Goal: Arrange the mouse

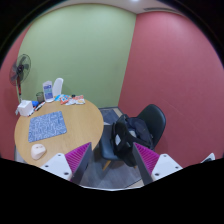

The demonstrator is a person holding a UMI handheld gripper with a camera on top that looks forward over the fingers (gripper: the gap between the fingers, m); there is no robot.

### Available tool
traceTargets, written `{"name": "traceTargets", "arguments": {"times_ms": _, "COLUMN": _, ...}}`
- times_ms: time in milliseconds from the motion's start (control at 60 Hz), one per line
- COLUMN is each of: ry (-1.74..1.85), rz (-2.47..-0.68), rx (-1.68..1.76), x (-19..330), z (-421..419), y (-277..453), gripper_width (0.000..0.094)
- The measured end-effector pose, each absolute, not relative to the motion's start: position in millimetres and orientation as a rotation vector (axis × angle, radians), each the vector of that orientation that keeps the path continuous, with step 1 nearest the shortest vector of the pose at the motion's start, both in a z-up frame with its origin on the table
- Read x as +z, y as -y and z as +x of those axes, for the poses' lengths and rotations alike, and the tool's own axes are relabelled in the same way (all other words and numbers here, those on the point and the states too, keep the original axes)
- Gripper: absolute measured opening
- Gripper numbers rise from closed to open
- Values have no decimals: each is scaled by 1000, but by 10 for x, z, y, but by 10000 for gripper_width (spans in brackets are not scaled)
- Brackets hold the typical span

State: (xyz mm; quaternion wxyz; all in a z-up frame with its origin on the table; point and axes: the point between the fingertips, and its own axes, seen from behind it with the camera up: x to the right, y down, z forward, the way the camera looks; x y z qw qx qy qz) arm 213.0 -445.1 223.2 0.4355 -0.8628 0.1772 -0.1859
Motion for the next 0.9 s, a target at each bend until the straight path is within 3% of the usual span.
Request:
{"name": "traceTargets", "arguments": {"times_ms": 200, "ry": -434, "rz": -2178, "rx": -433, "x": 1952, "z": 1936, "y": 4549, "gripper_width": 840}}
{"name": "traceTargets", "arguments": {"times_ms": 467, "ry": -367, "rz": -2247, "rx": -265, "x": 1148, "z": 810, "y": 4548, "gripper_width": 839}}
{"name": "traceTargets", "arguments": {"times_ms": 750, "ry": -288, "rz": -2264, "rx": -29, "x": 310, "z": -815, "y": 3836, "gripper_width": 839}}
{"name": "traceTargets", "arguments": {"times_ms": 900, "ry": -265, "rz": -2238, "rx": -1, "x": 103, "z": -1163, "y": 3272, "gripper_width": 839}}
